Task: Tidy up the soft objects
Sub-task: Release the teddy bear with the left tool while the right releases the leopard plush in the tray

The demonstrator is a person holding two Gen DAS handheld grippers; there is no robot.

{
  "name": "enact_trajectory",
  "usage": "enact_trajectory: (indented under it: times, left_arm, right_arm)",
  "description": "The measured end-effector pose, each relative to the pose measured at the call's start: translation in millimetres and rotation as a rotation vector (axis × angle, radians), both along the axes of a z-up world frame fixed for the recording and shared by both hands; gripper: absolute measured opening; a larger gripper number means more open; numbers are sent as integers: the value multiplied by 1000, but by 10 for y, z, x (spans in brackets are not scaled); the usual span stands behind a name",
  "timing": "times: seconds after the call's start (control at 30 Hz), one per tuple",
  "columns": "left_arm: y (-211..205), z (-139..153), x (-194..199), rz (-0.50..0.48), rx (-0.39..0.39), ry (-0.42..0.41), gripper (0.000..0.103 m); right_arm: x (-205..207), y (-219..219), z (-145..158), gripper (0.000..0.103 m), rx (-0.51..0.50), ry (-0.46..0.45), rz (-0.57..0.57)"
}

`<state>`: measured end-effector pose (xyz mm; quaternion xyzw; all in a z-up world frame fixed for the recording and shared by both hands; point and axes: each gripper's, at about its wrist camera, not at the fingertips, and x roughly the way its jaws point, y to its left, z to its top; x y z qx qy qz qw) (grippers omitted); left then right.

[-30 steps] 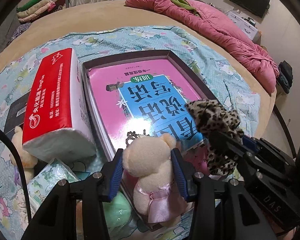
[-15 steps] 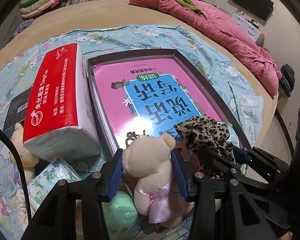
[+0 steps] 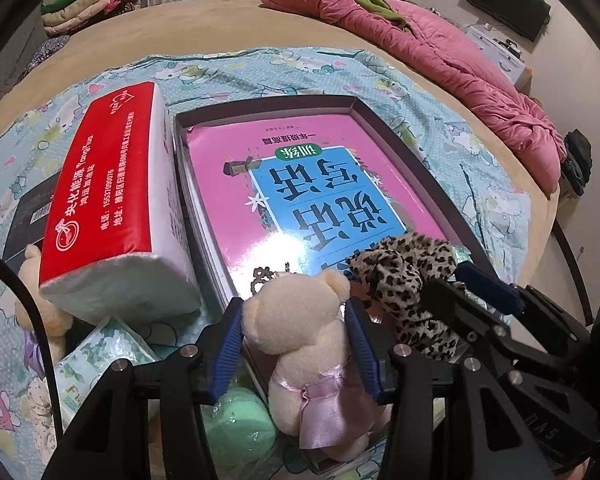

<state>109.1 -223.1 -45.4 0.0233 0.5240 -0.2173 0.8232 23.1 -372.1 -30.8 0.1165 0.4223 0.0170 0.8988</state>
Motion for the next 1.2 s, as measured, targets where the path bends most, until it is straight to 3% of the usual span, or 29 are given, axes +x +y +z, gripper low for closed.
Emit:
enact_trajectory:
  times: [0.3,0.6,0.7,1.2]
  left_arm:
    - [-51,10,-28,-15,-4,0,60]
    - [-38,120,-57,-17,-26,-30,72]
    - [-25,182,-84,-15,-27,-47,76]
    - [117,447,-264,5,-39,-118,81]
  right_arm:
    - [-69,-172,140,59,2,-72,-87]
    - [-103,-262,162,59,14,-87,-122]
    - [-114,-268,167,67,15,-93,-129]
    - [-99,-245,160,72,3,-89,-127]
